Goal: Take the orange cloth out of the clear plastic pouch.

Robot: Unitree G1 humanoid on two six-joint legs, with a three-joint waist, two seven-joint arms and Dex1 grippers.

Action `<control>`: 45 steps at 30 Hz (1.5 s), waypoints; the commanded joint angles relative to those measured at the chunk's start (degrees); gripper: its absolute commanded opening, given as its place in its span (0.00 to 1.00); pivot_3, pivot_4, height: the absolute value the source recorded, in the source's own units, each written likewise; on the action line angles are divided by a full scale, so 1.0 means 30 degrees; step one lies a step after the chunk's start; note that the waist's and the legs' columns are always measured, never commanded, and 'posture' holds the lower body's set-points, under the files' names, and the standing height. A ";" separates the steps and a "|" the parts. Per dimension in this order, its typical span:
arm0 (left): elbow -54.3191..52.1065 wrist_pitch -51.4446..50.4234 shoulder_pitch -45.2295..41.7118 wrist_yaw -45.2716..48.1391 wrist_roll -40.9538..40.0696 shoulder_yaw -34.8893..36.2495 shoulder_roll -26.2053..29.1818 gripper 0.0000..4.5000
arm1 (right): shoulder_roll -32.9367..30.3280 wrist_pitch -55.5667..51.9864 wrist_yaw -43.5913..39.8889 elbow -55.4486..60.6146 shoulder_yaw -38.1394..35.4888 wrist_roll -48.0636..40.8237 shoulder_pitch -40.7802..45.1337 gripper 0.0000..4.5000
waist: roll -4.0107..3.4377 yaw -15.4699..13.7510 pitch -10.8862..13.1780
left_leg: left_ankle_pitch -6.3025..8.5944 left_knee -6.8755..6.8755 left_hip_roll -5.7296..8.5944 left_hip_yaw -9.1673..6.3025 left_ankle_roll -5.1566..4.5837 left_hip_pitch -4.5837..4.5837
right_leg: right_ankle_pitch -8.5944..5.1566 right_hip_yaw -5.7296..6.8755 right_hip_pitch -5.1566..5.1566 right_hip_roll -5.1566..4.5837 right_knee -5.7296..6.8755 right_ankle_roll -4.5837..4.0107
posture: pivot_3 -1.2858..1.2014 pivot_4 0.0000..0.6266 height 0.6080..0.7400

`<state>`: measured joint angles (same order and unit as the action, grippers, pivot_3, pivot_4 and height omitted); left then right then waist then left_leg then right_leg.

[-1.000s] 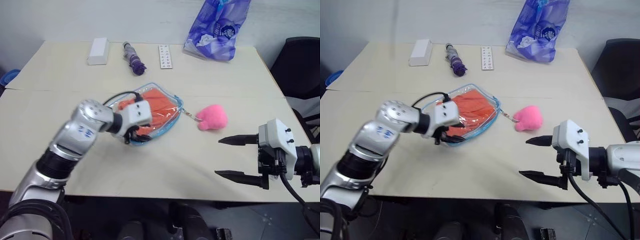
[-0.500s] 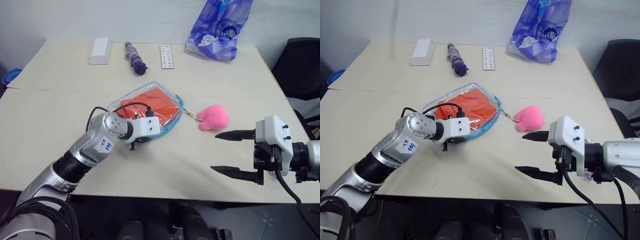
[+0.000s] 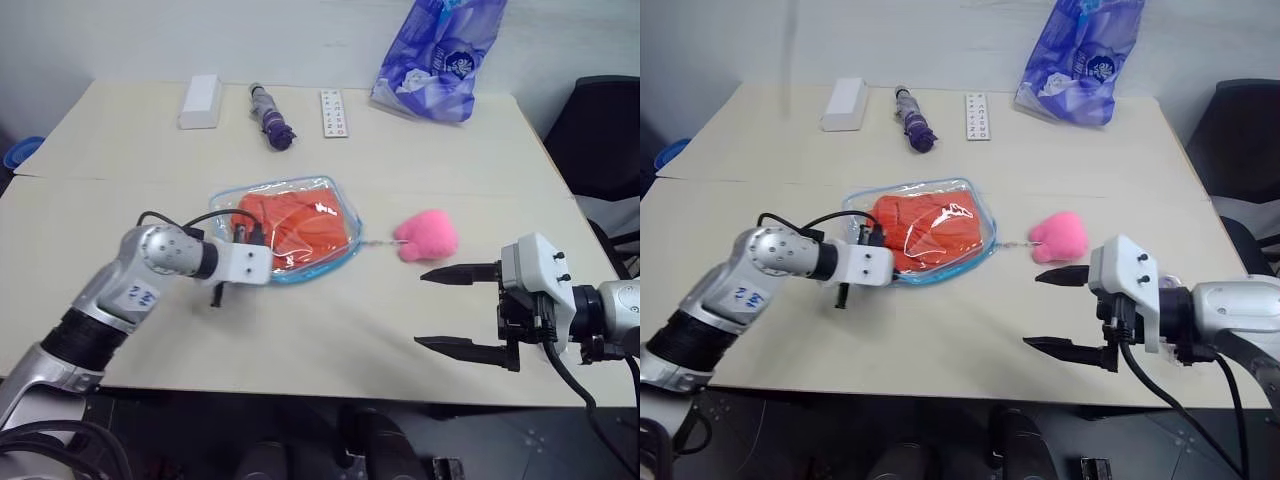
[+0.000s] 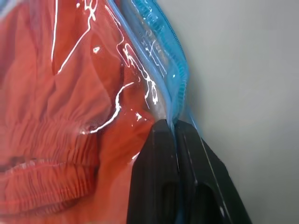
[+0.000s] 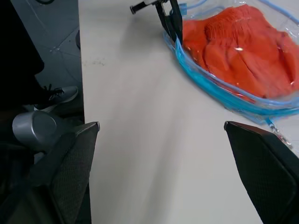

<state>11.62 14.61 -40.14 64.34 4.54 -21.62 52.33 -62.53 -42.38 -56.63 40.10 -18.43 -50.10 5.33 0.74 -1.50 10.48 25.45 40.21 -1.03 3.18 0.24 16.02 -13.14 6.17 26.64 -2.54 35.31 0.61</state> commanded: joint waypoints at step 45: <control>-0.8164 -1.6020 0.2950 0.0351 -1.2559 0.9441 0.0816 0.83 | 1.0304 -0.1058 0.8682 -1.2378 0.4260 0.6574 0.7961 0.34 | -0.0028 0.0560 0.0019 | 0.0000 0.0031 -0.0011 -0.0053 0.0004 0.0045 | -0.0003 0.0031 0.0030 -0.0004 0.0028 -0.0007 | 0.52 0.24 1.00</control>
<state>-10.95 -34.02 -30.81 66.02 -33.13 5.08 54.78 -31.33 -46.09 -29.58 -0.60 -3.58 -29.16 29.91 0.65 0.18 10.53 25.45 40.30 -1.06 3.02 0.25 16.16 -13.15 6.26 26.73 -2.56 35.39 0.59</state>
